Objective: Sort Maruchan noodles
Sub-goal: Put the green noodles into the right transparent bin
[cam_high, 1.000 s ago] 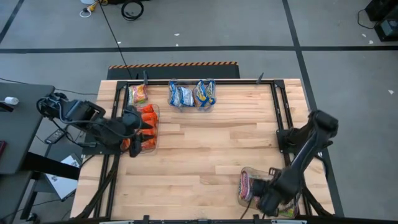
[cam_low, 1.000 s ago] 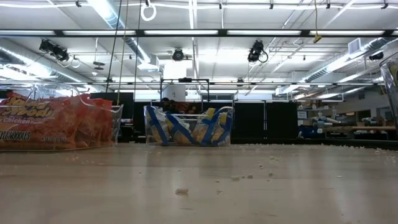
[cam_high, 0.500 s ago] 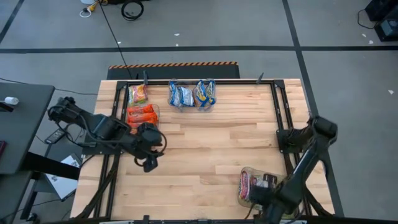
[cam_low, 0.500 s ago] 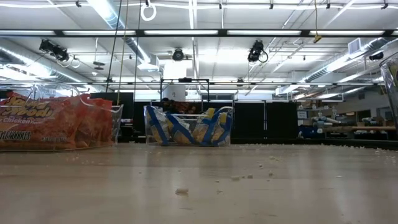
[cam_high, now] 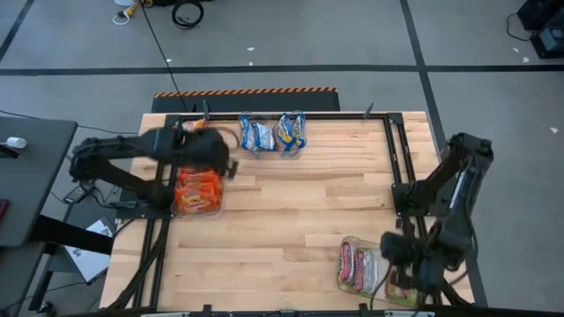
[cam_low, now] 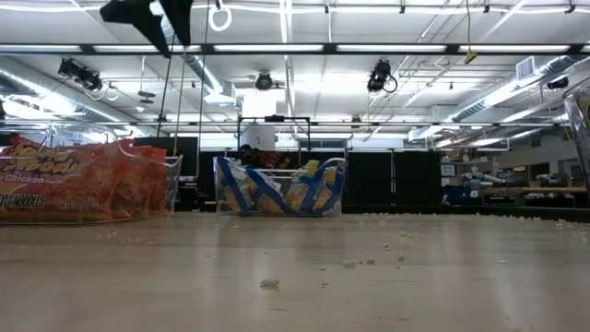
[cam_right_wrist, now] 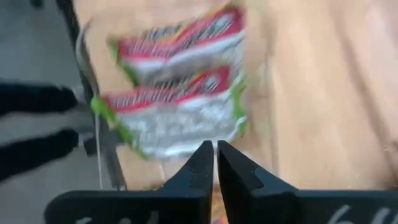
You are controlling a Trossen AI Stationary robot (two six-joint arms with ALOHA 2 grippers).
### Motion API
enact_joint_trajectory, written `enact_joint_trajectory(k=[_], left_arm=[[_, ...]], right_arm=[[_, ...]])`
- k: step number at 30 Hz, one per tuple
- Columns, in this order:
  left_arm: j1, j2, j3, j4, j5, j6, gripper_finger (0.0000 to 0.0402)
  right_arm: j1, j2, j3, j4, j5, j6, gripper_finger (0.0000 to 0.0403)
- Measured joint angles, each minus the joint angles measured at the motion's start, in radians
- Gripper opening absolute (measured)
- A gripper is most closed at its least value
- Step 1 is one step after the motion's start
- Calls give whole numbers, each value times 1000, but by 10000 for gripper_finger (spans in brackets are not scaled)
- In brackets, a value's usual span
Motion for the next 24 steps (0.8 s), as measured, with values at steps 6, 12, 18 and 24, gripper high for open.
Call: enact_joint_trajectory(k=[6, 12, 18, 24], left_arm=[[378, 10, -47, -63, 94, 56, 195], [756, 10, -252, 35, 211, 194, 224], [1037, 22, -413, 349, 300, 251, 264], [1107, 101, -462, 562, 238, 227, 270]], right_arm=[[-62, -98, 0, -31, 60, -18, 69], [-125, -140, 0, -7, 130, -51, 147], [-215, -164, 0, -25, 136, -73, 221], [-407, -222, 0, -104, 135, -183, 274]])
